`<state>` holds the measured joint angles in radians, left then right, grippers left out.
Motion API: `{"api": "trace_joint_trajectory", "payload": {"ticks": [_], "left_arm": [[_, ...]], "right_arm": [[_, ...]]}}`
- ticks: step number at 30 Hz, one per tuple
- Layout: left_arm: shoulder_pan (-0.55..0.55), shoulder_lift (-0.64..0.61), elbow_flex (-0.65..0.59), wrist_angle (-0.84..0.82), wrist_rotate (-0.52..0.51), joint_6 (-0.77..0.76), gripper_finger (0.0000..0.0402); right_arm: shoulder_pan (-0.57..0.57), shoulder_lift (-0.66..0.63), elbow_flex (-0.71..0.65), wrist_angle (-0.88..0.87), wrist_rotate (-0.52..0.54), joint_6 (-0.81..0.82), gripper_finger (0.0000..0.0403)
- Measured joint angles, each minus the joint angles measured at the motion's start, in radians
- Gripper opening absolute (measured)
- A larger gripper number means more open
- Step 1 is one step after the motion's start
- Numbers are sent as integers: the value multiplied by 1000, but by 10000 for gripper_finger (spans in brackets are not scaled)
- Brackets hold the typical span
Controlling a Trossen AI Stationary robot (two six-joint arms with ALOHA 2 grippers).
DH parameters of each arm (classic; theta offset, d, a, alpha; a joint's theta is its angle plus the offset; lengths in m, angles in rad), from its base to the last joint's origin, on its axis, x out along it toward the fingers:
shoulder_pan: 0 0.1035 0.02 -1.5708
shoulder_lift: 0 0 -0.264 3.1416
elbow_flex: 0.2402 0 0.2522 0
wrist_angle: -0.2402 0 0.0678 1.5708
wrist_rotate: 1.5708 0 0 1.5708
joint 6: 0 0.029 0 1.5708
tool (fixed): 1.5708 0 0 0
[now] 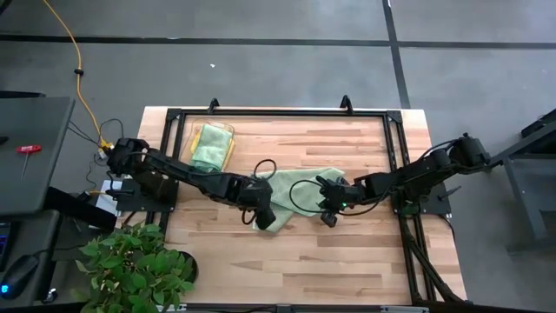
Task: Fold microfiber towels
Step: Fold the green towel
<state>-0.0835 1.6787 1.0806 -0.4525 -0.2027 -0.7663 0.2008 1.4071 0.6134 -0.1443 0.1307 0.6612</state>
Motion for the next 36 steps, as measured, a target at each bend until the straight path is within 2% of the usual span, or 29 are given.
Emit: {"api": "trace_joint_trajectory", "payload": {"ticks": [5, 10, 15, 23, 28, 36], "left_arm": [[-62, -8, -21, -107, -3, -251, 209], [-133, -9, -88, -41, -11, -459, 209], [-127, -9, -132, 41, -20, -583, 209], [-95, 4, -139, 55, -23, -609, 209], [-55, 20, -138, 143, -42, -548, 209], [-1, 101, -137, 193, 143, -511, 209]], "right_arm": [[0, 1, 0, -23, 1, 11, 0], [0, 1, 0, -26, 19, 3, 0], [0, 1, 0, -23, 23, -15, 0], [0, 1, 0, -23, 22, -36, 0], [0, 1, 0, -23, 22, -37, 0], [0, 1, 0, -20, 25, -41, 0]]}}
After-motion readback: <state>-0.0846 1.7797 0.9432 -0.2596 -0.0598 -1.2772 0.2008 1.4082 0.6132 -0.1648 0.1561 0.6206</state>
